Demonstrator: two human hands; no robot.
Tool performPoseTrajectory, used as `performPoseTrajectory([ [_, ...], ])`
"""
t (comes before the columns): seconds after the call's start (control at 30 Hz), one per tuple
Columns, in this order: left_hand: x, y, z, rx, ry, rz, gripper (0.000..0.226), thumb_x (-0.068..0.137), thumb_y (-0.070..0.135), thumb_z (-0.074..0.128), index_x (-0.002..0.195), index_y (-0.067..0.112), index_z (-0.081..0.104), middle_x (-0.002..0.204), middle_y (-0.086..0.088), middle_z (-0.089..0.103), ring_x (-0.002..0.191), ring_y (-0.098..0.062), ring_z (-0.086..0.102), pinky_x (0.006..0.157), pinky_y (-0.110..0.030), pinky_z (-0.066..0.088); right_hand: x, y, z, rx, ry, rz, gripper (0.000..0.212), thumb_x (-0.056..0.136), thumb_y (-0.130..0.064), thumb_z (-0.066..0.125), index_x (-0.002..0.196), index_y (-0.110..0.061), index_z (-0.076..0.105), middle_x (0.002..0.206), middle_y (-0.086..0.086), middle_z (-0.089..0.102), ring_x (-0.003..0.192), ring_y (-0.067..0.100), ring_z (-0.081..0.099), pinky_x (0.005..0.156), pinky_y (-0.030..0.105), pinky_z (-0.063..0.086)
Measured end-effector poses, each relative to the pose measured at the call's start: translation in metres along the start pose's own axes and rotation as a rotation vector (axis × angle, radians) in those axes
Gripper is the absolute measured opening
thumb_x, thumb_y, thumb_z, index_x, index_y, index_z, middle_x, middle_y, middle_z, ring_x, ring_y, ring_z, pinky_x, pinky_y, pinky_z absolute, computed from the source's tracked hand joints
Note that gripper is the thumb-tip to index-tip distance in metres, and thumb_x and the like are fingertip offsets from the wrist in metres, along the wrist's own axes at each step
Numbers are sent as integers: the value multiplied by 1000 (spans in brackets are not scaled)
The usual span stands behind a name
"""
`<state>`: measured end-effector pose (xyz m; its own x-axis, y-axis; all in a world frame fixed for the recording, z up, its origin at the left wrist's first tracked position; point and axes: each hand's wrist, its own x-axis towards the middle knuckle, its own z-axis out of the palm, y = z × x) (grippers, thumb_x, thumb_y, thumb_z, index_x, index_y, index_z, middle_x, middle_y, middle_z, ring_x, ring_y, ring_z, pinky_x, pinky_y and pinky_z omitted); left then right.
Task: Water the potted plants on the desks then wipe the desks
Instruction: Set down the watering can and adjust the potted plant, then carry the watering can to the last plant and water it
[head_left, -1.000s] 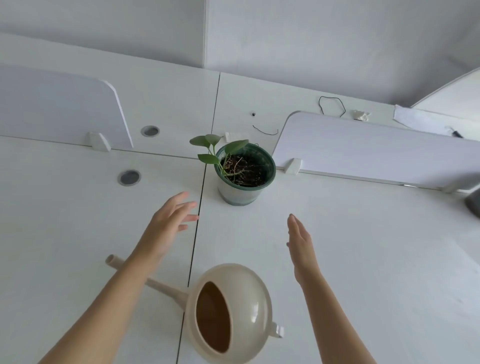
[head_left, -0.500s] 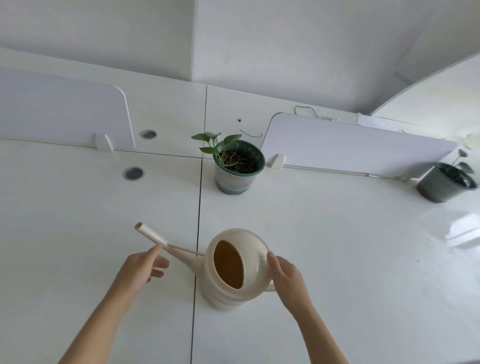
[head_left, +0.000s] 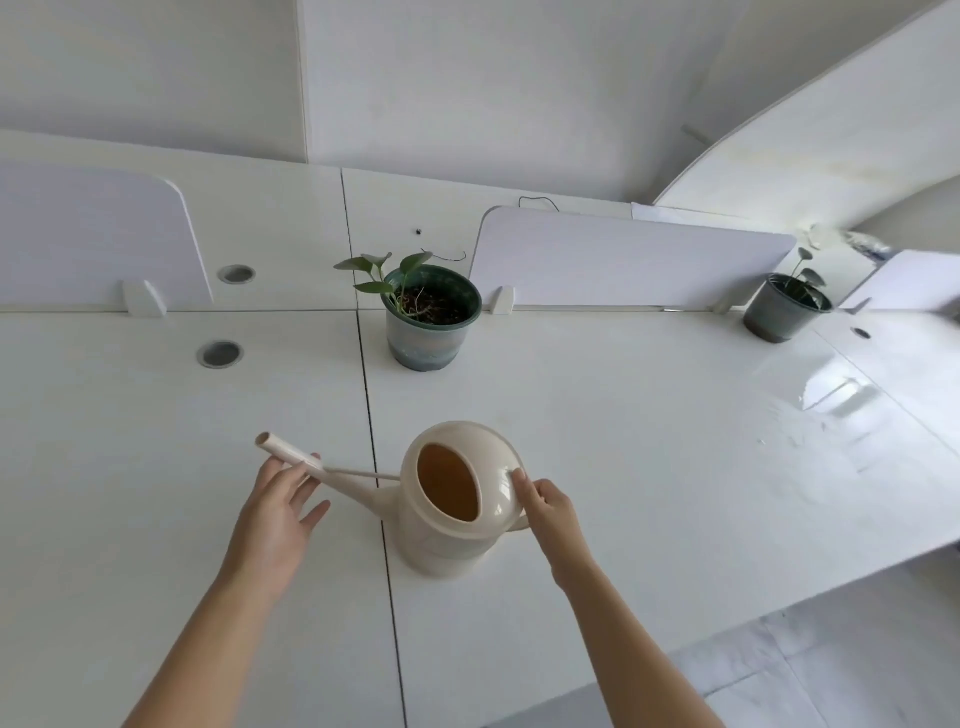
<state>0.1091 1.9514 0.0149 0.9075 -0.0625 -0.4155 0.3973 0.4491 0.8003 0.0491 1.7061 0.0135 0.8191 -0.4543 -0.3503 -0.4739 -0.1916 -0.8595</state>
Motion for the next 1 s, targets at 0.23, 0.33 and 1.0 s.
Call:
performPoseTrajectory([
  [0.23,-7,-1,4,-114,17,-44,27,95,14,32,116,26,45,100,8,56,116,-13,46,105,-40,27,9,10,-1,46,-65,7,58,63,-67,51,79,-11,50,80,7,45,76,17,43,70,30,33],
  [0.33,-12,-2,10,-93,35,-32,27,94,10,32,105,28,49,94,7,52,108,-10,47,105,-40,26,15,14,-1,80,-109,4,62,61,-70,54,81,-12,50,82,6,45,76,17,44,71,29,34],
  [1.0,-155,-20,22,-337,410,479,43,92,11,31,129,27,44,104,5,56,104,-9,53,96,-36,37,-15,-56,-35,-86,-734,-216,73,90,-61,16,47,-24,62,100,7,67,109,19,55,97,35,31],
])
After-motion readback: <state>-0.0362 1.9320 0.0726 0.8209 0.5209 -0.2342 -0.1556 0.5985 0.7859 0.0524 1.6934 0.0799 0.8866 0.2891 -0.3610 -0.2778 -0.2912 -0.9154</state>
